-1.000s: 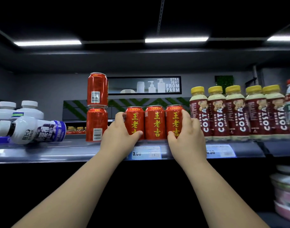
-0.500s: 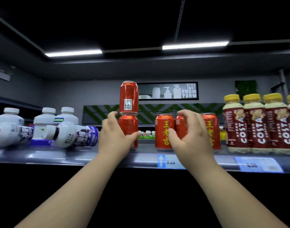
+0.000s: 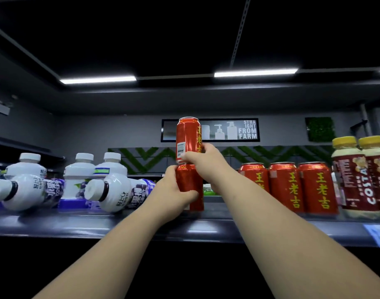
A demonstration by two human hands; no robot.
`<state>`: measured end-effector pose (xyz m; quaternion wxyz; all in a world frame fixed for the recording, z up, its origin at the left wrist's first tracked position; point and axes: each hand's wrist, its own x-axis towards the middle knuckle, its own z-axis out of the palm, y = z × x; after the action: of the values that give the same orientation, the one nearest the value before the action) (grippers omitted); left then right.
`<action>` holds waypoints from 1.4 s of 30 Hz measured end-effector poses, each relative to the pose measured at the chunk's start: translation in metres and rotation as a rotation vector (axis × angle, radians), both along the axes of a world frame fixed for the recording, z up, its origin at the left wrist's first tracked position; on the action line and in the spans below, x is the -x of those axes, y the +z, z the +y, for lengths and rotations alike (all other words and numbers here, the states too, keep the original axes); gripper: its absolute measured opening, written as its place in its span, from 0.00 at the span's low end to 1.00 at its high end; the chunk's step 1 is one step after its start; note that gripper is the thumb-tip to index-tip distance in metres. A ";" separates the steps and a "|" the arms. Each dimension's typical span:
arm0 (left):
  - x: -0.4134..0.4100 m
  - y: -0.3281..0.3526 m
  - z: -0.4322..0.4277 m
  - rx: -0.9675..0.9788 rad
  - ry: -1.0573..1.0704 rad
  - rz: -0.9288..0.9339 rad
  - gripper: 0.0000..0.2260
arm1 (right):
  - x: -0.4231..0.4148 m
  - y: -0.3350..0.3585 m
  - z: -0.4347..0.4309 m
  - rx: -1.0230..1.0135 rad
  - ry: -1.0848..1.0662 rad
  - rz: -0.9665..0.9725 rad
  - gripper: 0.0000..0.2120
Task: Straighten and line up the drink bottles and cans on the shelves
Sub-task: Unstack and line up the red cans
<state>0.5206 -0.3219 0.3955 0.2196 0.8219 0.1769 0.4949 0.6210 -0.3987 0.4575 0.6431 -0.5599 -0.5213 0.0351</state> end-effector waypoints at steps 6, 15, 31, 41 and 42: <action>0.008 -0.004 0.013 -0.010 0.056 0.020 0.34 | 0.003 -0.010 0.008 -0.193 -0.247 -0.048 0.28; 0.012 -0.002 0.009 0.017 0.159 0.030 0.34 | 0.006 -0.054 -0.041 -0.046 -0.524 -0.218 0.43; 0.015 -0.014 0.006 -0.153 0.131 0.012 0.33 | 0.004 -0.090 -0.040 0.172 -0.795 -0.517 0.43; 0.009 -0.009 0.000 -0.102 0.144 0.052 0.34 | -0.027 -0.106 -0.077 -0.200 -0.884 -0.718 0.24; 0.008 -0.008 -0.001 -0.095 0.133 0.058 0.35 | -0.035 -0.106 -0.083 -0.229 -0.950 -0.745 0.23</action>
<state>0.5129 -0.3225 0.3875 0.1417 0.8319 0.2135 0.4923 0.6560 -0.4817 0.3514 0.4192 -0.6330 -0.4050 -0.5095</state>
